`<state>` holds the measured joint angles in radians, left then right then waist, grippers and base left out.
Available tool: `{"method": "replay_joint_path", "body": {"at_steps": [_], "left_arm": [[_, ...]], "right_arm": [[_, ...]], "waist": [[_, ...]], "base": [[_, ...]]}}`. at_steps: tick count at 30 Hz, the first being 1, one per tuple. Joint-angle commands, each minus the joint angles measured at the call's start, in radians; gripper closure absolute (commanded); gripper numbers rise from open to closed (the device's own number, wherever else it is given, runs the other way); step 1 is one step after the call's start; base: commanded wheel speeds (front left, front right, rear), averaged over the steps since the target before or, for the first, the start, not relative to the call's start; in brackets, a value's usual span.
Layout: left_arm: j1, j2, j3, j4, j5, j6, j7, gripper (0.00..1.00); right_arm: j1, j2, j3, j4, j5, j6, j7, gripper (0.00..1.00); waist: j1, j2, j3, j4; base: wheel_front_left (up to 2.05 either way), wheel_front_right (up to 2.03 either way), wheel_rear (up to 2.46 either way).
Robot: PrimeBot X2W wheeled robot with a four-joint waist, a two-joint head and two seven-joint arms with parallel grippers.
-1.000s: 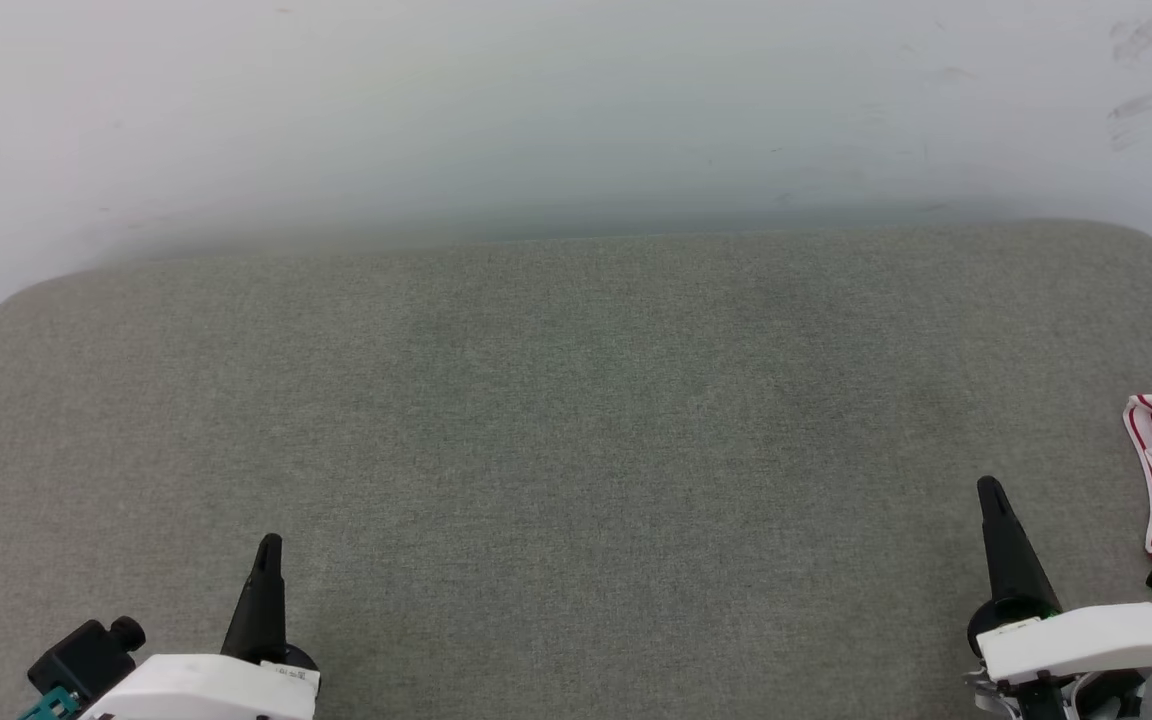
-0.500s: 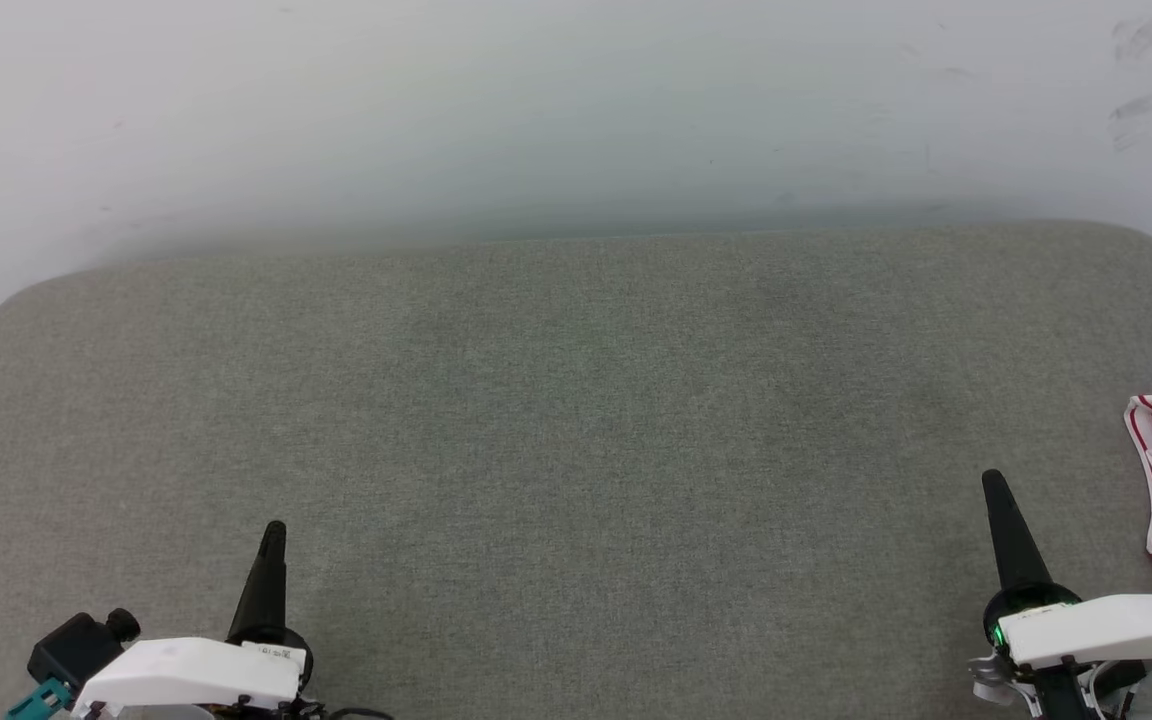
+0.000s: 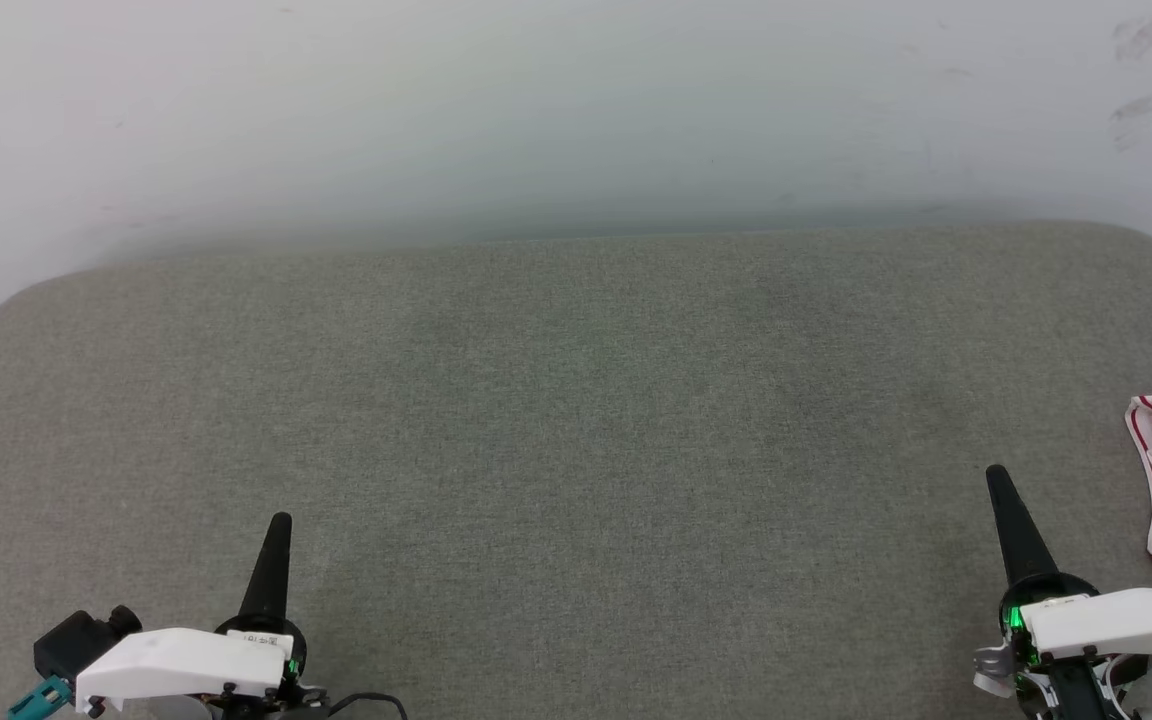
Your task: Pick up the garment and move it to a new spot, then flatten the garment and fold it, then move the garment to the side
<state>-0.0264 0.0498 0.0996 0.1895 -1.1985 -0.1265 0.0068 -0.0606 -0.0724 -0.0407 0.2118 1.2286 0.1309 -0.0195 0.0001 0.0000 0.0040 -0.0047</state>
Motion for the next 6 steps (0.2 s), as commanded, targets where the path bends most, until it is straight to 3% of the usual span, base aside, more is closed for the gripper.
{"method": "replay_joint_path", "body": {"at_steps": [1, 6], "left_arm": [[-0.024, 0.004, 0.002, -0.002, -0.027, -0.003, 0.008, 1.00], [-0.032, 0.004, 0.004, 0.006, -0.075, -0.004, 0.020, 1.00]], "right_arm": [[-0.023, -0.006, -0.004, -0.003, 0.030, 0.000, 0.007, 1.00], [-0.028, -0.005, -0.009, 0.001, 0.076, 0.000, 0.020, 1.00]], "waist": [[-0.0001, 0.0000, 0.000, 0.000], [-0.0001, 0.0000, 0.000, 0.001]], "base": [[0.00, 0.00, 0.00], [0.00, 0.00, 0.00]]}}
